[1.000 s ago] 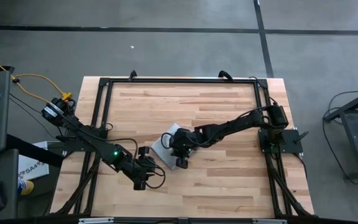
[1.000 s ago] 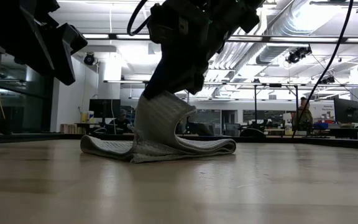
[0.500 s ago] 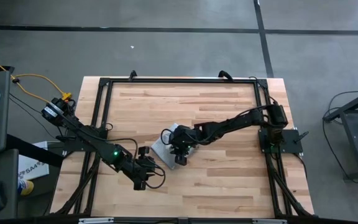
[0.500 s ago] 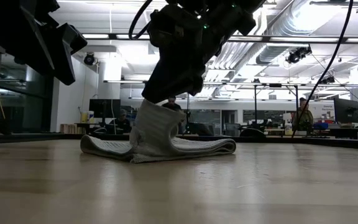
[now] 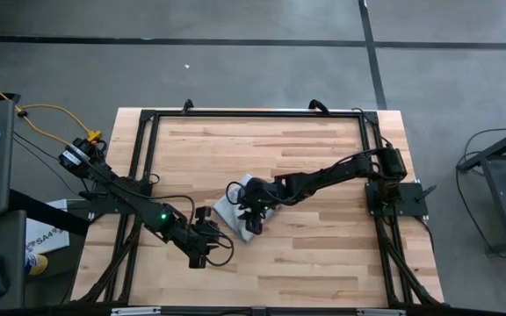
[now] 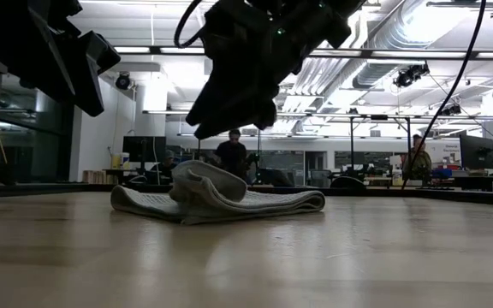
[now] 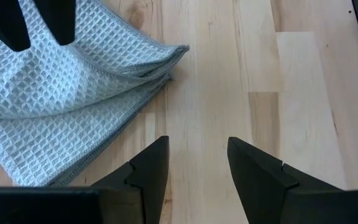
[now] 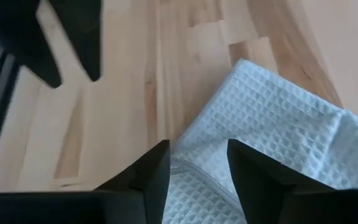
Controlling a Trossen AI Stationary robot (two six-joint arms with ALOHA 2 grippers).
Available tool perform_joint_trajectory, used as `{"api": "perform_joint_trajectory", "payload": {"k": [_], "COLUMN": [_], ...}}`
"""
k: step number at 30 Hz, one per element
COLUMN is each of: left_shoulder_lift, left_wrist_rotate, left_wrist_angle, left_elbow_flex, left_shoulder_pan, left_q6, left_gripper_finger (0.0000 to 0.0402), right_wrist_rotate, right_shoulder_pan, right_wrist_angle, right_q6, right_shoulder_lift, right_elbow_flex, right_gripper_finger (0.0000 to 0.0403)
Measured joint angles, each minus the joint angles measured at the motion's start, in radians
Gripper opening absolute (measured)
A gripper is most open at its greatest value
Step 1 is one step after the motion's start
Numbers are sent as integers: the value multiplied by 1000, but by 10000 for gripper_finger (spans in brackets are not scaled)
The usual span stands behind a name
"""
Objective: Fold microfiber towels
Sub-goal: Fold the gray microfiber cloth
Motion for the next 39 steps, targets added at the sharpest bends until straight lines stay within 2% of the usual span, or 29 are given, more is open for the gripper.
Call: {"api": "perform_joint_trajectory", "payload": {"k": [7, 16, 22, 31, 39], "left_shoulder_lift": [0, 0, 0, 0, 0], "left_wrist_rotate": [-2, -3, -6, -6, -11], "left_wrist_angle": [-1, -1, -2, 0, 13], "left_elbow_flex": [0, 0, 0, 0, -1], "left_shoulder_pan": [0, 0, 0, 0, 13], "left_q6": [1, 1, 0, 0, 19], "left_gripper_finger": [164, 164, 164, 164, 164], "right_wrist_rotate": [130, 143, 221, 177, 125], "right_shoulder_pan": [0, 5, 16, 15, 28], "right_wrist_angle": [-162, -255, -336, -330, -341], "right_q6": [47, 122, 127, 115, 119], "right_shoulder_lift": [1, 2, 0, -5, -5], "right_elbow_flex": [0, 0, 0, 0, 0], "right_gripper_finger": [130, 107, 81, 35, 28]}}
